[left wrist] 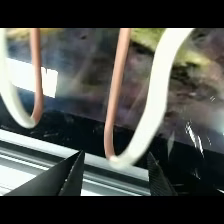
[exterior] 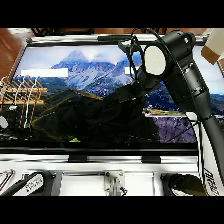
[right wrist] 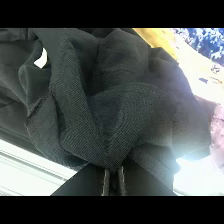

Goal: Fold the shirts.

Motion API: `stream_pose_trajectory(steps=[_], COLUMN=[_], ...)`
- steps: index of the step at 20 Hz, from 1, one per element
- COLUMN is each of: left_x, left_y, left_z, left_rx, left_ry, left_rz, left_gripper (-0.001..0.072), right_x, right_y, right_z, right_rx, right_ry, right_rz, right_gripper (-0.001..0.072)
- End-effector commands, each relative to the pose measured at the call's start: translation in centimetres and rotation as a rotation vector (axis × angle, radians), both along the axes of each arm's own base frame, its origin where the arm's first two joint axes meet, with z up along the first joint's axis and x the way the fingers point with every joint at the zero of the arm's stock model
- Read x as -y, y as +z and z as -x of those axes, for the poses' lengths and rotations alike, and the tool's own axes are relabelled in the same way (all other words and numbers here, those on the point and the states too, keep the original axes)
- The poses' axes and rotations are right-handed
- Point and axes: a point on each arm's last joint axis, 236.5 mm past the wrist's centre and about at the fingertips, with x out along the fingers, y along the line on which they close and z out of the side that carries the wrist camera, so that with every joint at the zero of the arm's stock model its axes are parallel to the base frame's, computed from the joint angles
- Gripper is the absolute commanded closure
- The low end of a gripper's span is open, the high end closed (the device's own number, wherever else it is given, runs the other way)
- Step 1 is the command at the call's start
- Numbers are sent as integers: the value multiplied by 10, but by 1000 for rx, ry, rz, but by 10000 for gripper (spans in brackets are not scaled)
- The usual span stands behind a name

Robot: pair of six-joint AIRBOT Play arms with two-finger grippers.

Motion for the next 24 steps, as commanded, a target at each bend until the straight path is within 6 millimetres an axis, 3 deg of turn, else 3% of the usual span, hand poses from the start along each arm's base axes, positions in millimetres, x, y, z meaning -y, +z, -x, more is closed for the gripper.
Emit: stream_pose_trajectory(steps=[1,4,7,9,10,12,17,21,22,24], left_x=[-4,-2,-5,-7,-8,-11,-11,9,23,78], left_y=[-11,-19,-20,-19,-17,-3,76,158,178,217], left_z=[-4,-8,-18,-24,-26,-32,-66,-72,-71,-64], left_rx=[-35,-43,-6,19,19,16,164,360,413,540], left_ry=[13,20,12,5,-8,-31,-66,-63,-78,-172], left_rz=[29,51,37,27,24,17,-55,-106,-92,8], left_gripper=[246,272,451,620,654,655,658,659,658,659], right_x=[2,2,2,2,2,2,2,16,26,51], right_y=[0,0,0,0,0,0,0,10,18,37], right_z=[-1,-1,-1,-2,-2,-2,-1,-7,-10,-16], right_rx=[6,6,6,7,7,7,7,59,94,181], right_ry=[-4,-4,-5,-5,-5,-5,-5,-33,-50,-103], right_rz=[8,8,8,8,8,8,8,37,58,109], right_gripper=[614,614,614,614,614,614,614,614,615,615])
